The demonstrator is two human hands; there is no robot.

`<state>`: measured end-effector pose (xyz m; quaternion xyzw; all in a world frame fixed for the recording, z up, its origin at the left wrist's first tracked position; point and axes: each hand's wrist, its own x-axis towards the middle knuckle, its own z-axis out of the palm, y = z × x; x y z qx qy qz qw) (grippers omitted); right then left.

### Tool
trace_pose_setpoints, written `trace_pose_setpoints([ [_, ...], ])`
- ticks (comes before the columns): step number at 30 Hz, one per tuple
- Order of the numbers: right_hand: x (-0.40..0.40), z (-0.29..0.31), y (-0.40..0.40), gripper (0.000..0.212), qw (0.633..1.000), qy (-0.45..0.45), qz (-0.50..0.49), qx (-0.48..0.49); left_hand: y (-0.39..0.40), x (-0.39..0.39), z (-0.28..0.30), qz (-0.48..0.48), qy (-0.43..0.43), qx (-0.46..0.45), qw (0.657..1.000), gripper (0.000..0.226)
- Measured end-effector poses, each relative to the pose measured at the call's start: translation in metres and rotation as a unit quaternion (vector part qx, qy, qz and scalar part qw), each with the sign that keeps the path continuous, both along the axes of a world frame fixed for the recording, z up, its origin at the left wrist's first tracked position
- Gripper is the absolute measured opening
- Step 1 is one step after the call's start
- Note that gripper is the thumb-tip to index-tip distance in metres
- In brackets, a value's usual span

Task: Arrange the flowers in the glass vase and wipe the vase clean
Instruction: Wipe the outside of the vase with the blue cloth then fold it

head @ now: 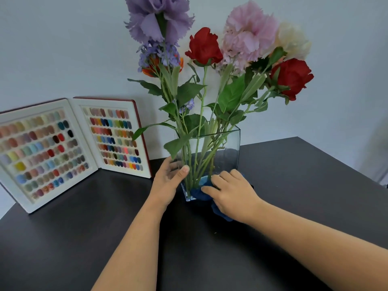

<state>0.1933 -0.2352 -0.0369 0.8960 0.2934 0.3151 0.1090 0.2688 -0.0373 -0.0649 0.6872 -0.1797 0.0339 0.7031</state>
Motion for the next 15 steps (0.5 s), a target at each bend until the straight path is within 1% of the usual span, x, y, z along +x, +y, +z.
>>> trace_pose_setpoints([
  [1, 0.001, 0.004, -0.002, 0.035, 1.000, -0.008, 0.005, 0.021, 0.000, -0.001, 0.001, -0.004, 0.001, -0.004, 1.000, 0.063],
  [4, 0.005, 0.025, -0.009, 0.031, 0.990, -0.042, 0.012, 0.132, -0.001, -0.004, 0.002, -0.010, 0.010, -0.022, 1.000, 0.050],
  [7, 0.007, 0.050, -0.006, 0.032, 0.973, -0.044, 0.004, 0.226, -0.001, -0.005, 0.004, -0.015, 0.033, -0.045, 0.998, 0.058],
  [9, 0.008, 0.059, 0.002, 0.032, 0.966, -0.045, -0.010, 0.253, 0.001, -0.006, 0.006, -0.022, 0.046, -0.051, 0.997, 0.066],
  [12, 0.010, 0.062, 0.019, 0.032, 0.952, -0.047, -0.030, 0.301, 0.007, -0.007, 0.008, -0.052, 0.059, -0.032, 0.996, 0.062],
  [13, 0.010, 0.061, 0.025, 0.032, 0.951, -0.051, -0.030, 0.305, 0.009, -0.008, 0.008, -0.062, 0.072, -0.018, 0.995, 0.059],
  [15, 0.011, 0.052, 0.036, 0.031, 0.961, -0.067, -0.020, 0.266, 0.012, -0.008, 0.009, -0.070, 0.115, -0.025, 0.991, 0.058],
])
